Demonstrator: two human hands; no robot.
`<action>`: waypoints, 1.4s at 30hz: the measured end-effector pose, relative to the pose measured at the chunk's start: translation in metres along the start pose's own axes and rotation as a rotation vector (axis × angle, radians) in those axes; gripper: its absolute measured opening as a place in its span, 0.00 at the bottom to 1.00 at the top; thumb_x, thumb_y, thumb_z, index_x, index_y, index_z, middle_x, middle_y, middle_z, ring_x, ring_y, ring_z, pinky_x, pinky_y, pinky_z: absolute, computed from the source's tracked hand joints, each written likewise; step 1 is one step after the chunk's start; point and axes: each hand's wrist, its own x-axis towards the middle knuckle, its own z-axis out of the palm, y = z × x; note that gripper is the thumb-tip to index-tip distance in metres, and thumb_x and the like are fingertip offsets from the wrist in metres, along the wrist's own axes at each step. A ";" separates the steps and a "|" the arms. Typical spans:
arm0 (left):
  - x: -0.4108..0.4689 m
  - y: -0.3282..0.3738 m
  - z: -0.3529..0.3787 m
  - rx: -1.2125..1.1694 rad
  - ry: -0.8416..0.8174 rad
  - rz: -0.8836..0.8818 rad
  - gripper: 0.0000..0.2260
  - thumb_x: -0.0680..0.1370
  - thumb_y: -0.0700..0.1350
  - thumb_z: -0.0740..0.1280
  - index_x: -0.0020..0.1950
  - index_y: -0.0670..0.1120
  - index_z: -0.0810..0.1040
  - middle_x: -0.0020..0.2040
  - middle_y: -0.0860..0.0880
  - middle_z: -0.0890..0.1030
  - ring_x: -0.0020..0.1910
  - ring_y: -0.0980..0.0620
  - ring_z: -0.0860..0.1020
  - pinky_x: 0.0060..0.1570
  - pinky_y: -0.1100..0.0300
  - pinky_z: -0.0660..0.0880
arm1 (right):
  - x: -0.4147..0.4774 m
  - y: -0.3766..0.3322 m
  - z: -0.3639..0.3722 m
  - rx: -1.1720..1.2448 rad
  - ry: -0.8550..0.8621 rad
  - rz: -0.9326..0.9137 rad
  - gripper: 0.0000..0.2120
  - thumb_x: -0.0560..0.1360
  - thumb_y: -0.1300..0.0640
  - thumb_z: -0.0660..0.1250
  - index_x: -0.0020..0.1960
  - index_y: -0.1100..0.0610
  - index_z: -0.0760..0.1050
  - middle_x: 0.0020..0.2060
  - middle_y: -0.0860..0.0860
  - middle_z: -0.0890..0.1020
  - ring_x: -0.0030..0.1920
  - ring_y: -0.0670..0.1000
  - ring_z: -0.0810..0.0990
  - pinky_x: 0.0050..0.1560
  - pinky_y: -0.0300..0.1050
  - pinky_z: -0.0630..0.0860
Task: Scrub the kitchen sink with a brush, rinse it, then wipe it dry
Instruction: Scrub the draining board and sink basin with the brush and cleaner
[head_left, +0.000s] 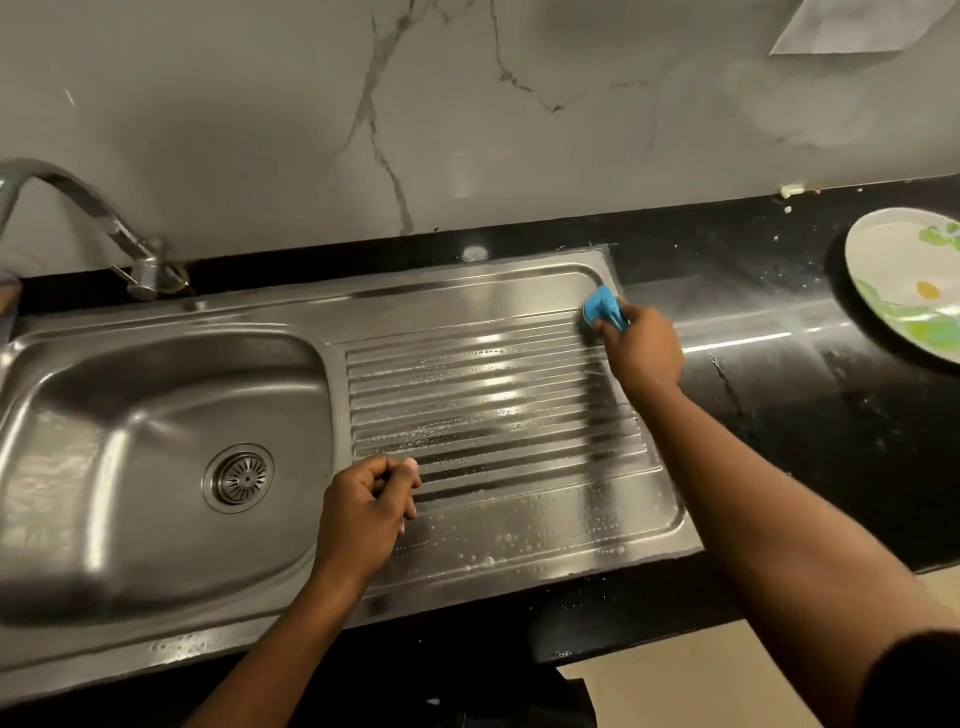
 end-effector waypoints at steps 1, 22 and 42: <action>0.001 0.000 0.001 -0.004 0.010 -0.005 0.13 0.83 0.46 0.68 0.39 0.44 0.82 0.30 0.44 0.81 0.28 0.49 0.77 0.34 0.52 0.76 | 0.010 -0.004 0.000 -0.010 -0.005 -0.013 0.20 0.81 0.45 0.70 0.71 0.50 0.78 0.57 0.54 0.86 0.54 0.57 0.84 0.45 0.46 0.74; 0.006 0.007 0.014 -0.017 0.021 -0.019 0.13 0.83 0.47 0.68 0.40 0.46 0.83 0.31 0.44 0.81 0.28 0.51 0.77 0.34 0.54 0.76 | -0.012 0.012 -0.001 0.121 0.002 0.055 0.19 0.80 0.47 0.71 0.69 0.52 0.80 0.54 0.54 0.87 0.45 0.48 0.79 0.41 0.43 0.73; 0.010 -0.022 -0.042 -0.062 0.066 -0.091 0.14 0.83 0.44 0.68 0.39 0.42 0.82 0.29 0.43 0.80 0.27 0.48 0.75 0.33 0.55 0.73 | -0.047 -0.064 0.034 0.027 -0.160 -0.037 0.10 0.81 0.50 0.69 0.60 0.51 0.82 0.46 0.50 0.87 0.41 0.48 0.84 0.44 0.50 0.83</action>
